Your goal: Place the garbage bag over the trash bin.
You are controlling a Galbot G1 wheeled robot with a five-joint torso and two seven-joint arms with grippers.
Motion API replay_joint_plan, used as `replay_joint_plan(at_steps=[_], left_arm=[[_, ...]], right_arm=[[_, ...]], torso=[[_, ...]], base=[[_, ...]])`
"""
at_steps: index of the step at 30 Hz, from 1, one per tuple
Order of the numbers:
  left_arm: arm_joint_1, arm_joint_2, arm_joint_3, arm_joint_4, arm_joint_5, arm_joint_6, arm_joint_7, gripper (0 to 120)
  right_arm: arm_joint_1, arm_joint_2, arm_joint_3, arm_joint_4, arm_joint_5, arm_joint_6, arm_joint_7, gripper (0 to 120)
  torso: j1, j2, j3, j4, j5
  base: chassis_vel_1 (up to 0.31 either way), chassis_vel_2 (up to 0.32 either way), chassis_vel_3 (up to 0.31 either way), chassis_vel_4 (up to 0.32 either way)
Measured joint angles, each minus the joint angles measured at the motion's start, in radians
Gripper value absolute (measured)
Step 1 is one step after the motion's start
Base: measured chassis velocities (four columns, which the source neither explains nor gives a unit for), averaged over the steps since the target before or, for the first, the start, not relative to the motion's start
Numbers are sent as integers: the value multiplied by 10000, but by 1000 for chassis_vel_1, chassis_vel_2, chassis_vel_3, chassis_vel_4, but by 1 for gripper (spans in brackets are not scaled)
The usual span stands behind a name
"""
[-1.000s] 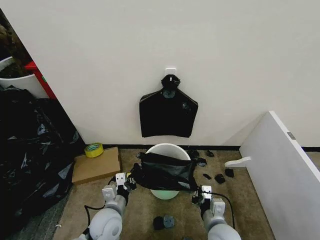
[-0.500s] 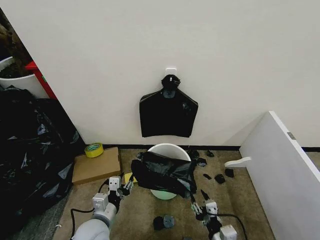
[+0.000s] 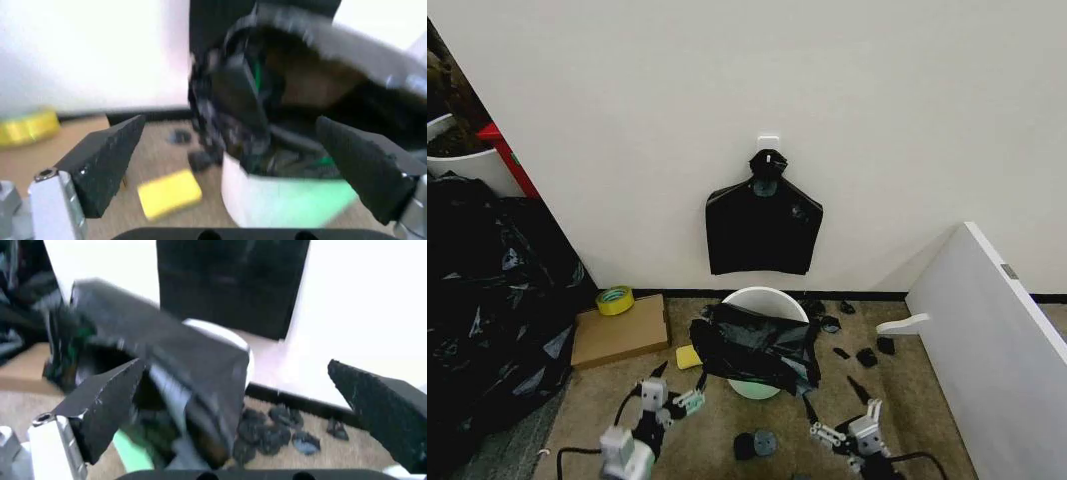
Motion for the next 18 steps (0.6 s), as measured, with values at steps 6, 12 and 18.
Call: replay_joint_plan(at_steps=[6, 12, 18], left_arm=[[672, -1547, -894, -180, 1680, -809, -150, 100], [1123, -1859, -1655, -641, 2375, -1065, -453, 100], [1255, -1813, -2079, -759, 2320, -1456, -693, 100]], right_arm=[[1342, -1261, 145, 871, 1998, -1857, -47, 100], [4302, -2759, -330, 500, 5164, -4885, -776, 100], [7396, -3999, -2110, -1217, 6876, -5582, -1981, 100]], torso=[[1, -1, 1, 3, -1], [2, -1, 3, 3, -1], [1, -1, 3, -1, 0]], base=[[0, 0, 0, 0], [0, 0, 0, 0], [0, 0, 0, 0]])
